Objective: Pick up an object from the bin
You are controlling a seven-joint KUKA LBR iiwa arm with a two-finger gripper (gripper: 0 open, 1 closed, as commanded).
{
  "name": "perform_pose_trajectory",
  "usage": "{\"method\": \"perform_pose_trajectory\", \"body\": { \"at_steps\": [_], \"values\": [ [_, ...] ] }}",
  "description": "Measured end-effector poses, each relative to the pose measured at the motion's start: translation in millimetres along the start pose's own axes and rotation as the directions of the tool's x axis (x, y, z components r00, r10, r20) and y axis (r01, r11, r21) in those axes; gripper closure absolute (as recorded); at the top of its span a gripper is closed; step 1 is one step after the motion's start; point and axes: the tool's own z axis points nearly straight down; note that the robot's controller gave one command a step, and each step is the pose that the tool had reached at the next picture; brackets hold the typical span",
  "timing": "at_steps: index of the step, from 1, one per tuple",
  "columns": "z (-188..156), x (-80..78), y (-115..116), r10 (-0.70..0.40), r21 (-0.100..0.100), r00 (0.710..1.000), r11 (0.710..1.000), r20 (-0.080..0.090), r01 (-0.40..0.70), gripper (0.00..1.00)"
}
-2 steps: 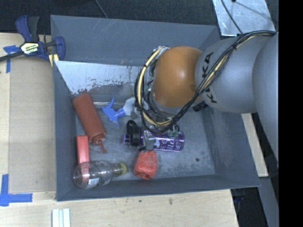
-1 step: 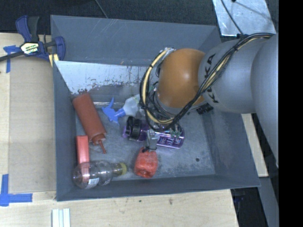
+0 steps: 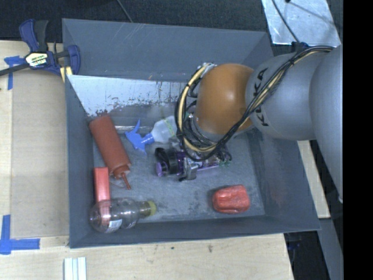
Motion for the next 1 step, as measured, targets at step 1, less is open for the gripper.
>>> {"method": "perform_pose_trajectory", "body": {
  "at_steps": [1],
  "values": [
    [0.0,0.0,0.0,0.000,0.000,1.000,1.000,0.000,0.000,1.00]
  ]
}}
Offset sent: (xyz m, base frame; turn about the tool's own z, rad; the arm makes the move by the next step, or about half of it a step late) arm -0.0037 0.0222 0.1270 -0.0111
